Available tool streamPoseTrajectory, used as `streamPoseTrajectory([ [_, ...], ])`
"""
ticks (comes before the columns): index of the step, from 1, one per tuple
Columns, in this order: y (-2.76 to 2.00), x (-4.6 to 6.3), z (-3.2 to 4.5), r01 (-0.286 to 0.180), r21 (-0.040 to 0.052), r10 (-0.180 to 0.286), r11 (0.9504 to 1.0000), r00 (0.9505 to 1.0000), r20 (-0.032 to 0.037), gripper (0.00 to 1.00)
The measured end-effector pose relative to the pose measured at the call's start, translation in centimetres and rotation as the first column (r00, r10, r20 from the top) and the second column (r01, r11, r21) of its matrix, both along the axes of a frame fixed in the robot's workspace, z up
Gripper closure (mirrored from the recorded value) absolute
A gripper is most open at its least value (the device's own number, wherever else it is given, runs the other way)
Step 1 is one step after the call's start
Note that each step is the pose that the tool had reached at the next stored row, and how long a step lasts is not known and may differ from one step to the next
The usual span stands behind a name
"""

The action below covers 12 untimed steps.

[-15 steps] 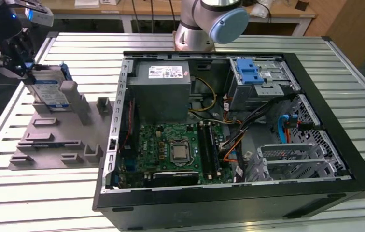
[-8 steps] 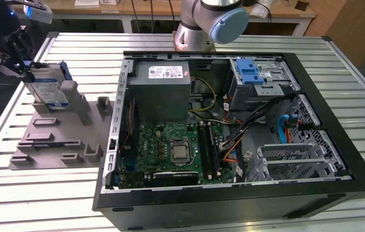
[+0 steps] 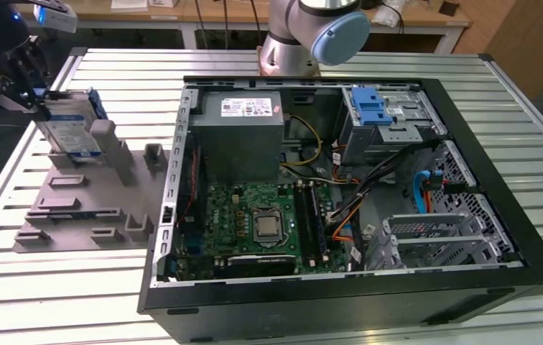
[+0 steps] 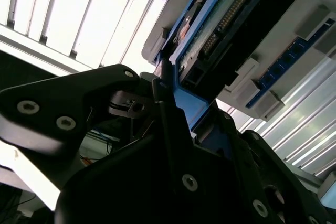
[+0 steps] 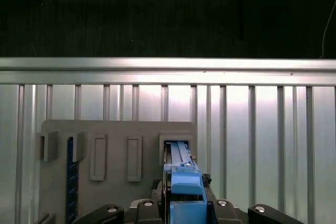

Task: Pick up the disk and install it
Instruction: 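Pick up the disk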

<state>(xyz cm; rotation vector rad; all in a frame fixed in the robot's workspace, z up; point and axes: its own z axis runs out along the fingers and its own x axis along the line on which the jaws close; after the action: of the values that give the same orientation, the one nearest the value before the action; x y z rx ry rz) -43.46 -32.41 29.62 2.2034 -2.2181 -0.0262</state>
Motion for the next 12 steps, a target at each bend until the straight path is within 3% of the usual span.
streamPoseTrajectory([
  [7, 0.08, 0.0, 0.42, 0.032, -0.0014, -0.032, 0.9995, 0.9995, 0.0, 0.64],
  [12, 0.08, 0.0, 1.52, 0.032, -0.0014, -0.032, 0.9995, 0.9995, 0.0001, 0.64],
])
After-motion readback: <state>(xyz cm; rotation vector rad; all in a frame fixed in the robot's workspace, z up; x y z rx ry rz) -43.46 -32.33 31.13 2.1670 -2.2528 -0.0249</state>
